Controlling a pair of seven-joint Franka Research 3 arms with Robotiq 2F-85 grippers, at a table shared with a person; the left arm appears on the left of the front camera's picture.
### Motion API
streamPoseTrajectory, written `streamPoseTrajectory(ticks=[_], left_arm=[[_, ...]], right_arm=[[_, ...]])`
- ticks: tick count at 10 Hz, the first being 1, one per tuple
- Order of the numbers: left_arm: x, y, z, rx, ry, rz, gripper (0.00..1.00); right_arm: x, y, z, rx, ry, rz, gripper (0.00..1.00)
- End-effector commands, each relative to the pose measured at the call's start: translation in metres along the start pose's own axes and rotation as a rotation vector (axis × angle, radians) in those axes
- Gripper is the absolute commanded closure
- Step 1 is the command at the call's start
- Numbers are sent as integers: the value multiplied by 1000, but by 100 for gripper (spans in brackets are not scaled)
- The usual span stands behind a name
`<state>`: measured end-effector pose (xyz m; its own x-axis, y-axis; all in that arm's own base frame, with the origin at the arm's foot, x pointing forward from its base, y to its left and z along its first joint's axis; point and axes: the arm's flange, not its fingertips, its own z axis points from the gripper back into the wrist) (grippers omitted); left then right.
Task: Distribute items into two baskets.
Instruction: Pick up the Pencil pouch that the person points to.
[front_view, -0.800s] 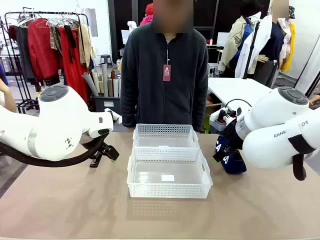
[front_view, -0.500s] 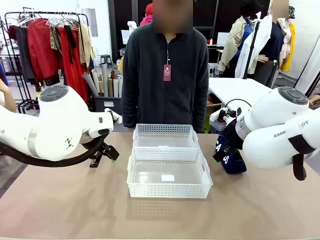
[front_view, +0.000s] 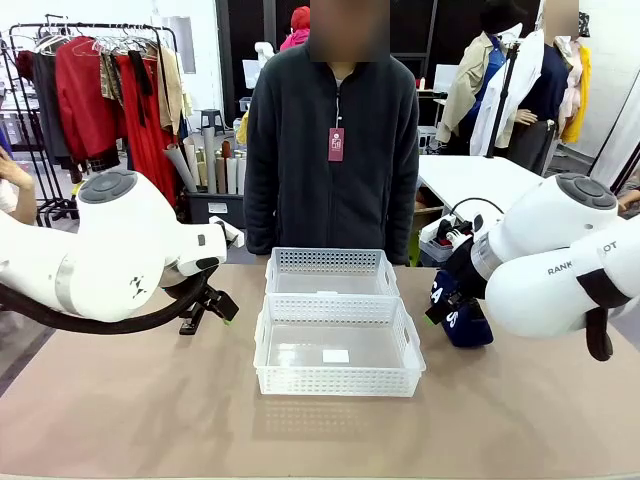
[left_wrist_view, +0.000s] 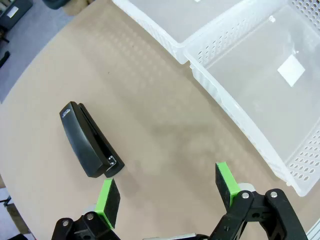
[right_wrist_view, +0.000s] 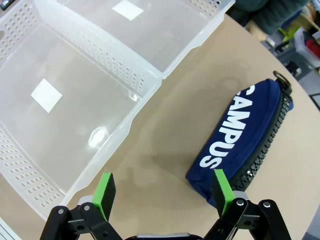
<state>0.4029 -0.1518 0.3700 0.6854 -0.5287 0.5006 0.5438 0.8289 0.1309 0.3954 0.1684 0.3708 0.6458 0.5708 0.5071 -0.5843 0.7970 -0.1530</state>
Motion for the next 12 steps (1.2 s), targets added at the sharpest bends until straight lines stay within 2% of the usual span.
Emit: streamPoseTrajectory(ticks=[1, 10, 12], left_arm=[[0, 0, 0, 0, 0, 0, 0], [0, 0, 0, 0, 0, 0, 0], [6, 4, 15, -25, 41, -26, 0]], right_arm=[[0, 0, 0, 0, 0, 0, 0], [0, 0, 0, 0, 0, 0, 0], [1, 7, 8, -69, 18, -12, 0]])
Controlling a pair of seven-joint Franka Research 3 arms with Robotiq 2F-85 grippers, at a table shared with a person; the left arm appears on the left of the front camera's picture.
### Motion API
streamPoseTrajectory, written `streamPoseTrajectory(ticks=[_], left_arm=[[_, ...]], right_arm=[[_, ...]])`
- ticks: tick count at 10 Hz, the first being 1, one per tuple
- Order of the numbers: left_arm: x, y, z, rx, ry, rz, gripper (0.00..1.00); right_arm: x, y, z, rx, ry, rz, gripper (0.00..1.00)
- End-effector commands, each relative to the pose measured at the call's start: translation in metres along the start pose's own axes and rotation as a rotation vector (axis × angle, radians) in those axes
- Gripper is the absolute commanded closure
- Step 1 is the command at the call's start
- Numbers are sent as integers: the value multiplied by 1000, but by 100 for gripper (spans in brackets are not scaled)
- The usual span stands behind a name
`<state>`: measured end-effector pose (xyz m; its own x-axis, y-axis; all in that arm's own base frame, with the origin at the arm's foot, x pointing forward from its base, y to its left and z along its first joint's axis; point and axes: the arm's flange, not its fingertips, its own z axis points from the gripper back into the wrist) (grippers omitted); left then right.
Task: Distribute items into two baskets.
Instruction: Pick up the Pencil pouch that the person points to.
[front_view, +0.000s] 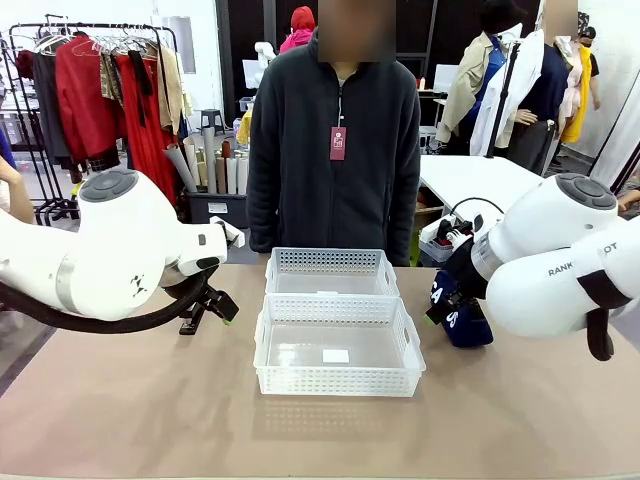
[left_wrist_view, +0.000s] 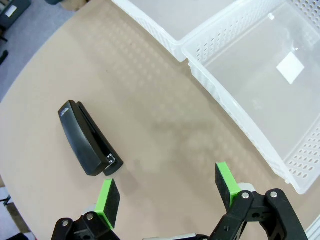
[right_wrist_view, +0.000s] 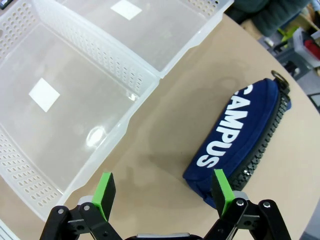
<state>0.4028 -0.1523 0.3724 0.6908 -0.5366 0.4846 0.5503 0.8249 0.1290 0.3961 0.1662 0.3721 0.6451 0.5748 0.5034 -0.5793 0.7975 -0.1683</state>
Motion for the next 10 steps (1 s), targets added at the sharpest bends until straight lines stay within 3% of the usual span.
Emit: streamPoseTrajectory(ticks=[1, 4, 6, 8, 10], left_arm=[[8, 1, 19, -36, 35, -12, 0], [22, 6, 43, -105, 46, 23, 0], [33, 9, 55, -89, 45, 15, 0], [37, 9, 56, -80, 58, -10, 0], [37, 3, 56, -74, 43, 24, 0]], right_arm=[[4, 18, 12, -99, 28, -13, 0], [8, 37, 31, -205, 93, -7, 0], [8, 52, 47, -238, 135, -10, 0], [7, 65, 53, -152, 140, -70, 0], [8, 46, 49, -212, 126, 1, 0]])
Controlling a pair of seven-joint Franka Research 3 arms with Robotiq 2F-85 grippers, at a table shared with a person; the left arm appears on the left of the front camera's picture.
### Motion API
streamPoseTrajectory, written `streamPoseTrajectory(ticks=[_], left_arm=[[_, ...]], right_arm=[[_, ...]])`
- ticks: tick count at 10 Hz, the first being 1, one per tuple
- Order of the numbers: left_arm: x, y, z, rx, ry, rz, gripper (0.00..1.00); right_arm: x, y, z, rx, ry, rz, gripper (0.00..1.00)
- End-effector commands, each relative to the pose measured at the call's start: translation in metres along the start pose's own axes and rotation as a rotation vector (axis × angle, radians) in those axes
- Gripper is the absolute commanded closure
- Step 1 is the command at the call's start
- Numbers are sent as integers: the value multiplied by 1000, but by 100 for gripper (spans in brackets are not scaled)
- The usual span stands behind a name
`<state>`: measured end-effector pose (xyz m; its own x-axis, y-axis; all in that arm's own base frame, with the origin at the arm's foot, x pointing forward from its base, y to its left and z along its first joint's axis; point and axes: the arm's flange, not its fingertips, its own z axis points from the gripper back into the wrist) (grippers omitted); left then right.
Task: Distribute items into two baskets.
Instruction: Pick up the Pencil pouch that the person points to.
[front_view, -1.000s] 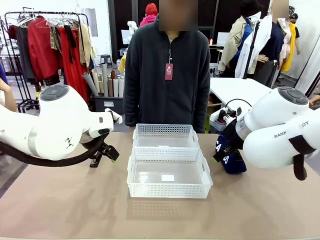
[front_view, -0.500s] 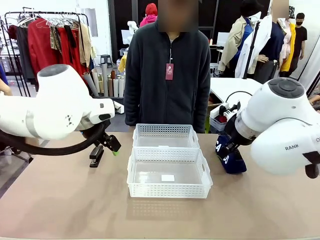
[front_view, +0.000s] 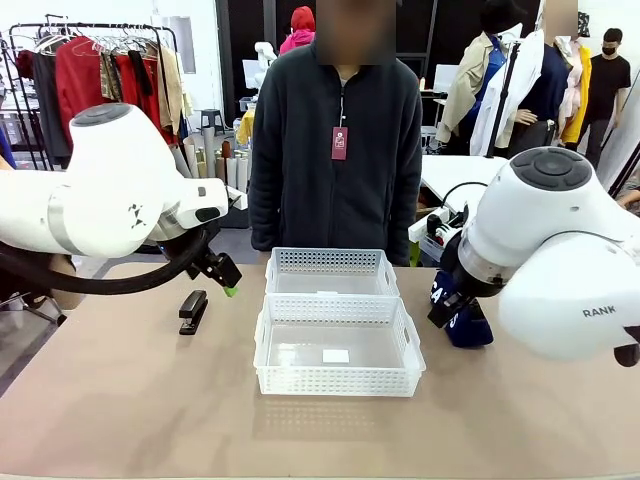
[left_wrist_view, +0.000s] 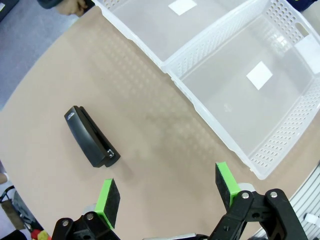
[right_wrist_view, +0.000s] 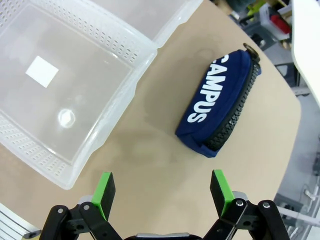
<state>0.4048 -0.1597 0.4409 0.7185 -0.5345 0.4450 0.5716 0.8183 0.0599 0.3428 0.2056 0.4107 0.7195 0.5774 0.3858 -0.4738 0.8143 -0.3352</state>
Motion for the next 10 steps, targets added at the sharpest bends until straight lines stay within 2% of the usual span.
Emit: streamPoseTrajectory(ticks=[1, 6, 7, 8, 10], left_arm=[[-2, 0, -1, -3, -4, 10, 0], [0, -1, -1, 1, 2, -3, 0], [7, -5, 5, -31, 27, -6, 0], [14, -3, 12, -49, 58, 0, 0], [28, 1, 27, -94, 52, 26, 0]], right_arm=[[1, -9, -5, -14, -14, 6, 0], [-1, -8, -2, -2, 2, -11, 0], [12, -18, 4, 133, -4, -84, 0], [22, -23, 8, 219, -22, -124, 0], [38, -32, 21, 359, -41, -167, 0]])
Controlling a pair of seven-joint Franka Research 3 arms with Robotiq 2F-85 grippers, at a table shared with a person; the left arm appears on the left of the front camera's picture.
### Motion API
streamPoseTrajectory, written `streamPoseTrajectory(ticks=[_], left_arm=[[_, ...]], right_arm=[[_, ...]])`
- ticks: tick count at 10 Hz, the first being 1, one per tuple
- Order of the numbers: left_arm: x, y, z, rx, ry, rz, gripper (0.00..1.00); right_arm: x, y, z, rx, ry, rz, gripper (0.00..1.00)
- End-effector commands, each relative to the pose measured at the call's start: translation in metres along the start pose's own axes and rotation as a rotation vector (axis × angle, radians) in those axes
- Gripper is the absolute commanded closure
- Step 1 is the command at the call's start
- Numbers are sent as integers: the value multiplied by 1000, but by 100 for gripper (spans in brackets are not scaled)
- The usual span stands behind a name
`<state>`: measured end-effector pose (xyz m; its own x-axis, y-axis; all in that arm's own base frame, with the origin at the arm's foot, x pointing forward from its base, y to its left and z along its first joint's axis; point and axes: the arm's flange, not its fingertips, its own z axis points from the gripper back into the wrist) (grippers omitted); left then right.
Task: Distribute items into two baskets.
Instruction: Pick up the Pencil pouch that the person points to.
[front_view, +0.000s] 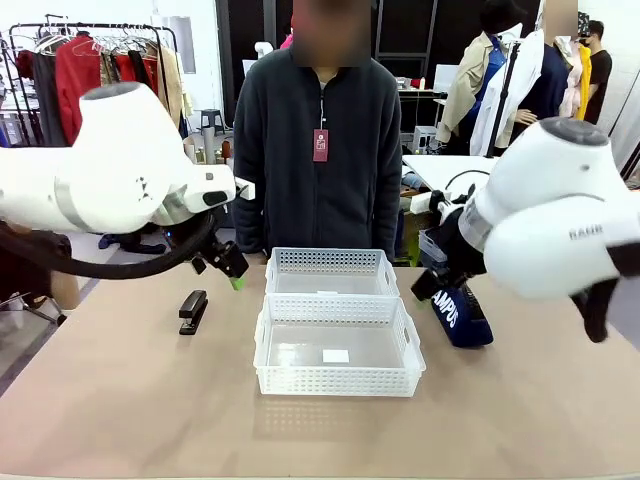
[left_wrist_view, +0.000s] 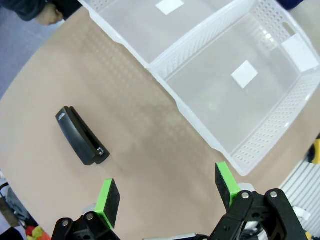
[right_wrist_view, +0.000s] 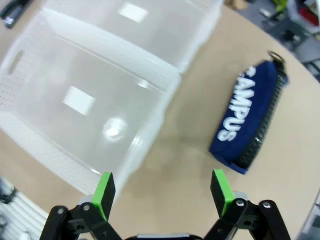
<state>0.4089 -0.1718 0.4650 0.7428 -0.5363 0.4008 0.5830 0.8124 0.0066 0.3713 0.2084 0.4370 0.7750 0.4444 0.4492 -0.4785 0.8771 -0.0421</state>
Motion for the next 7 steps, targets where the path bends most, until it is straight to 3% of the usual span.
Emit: streamPoseTrajectory(ticks=[1, 4, 7], left_arm=[[13, 10, 20, -70, -19, 35, 0], [29, 20, 69, -262, -105, 113, 0], [24, 36, 91, -333, -182, 145, 0]], right_arm=[[13, -9, 23, 139, -15, -35, 0], [34, -24, 61, 312, -75, -155, 0], [39, -46, 82, 422, -138, -226, 0]])
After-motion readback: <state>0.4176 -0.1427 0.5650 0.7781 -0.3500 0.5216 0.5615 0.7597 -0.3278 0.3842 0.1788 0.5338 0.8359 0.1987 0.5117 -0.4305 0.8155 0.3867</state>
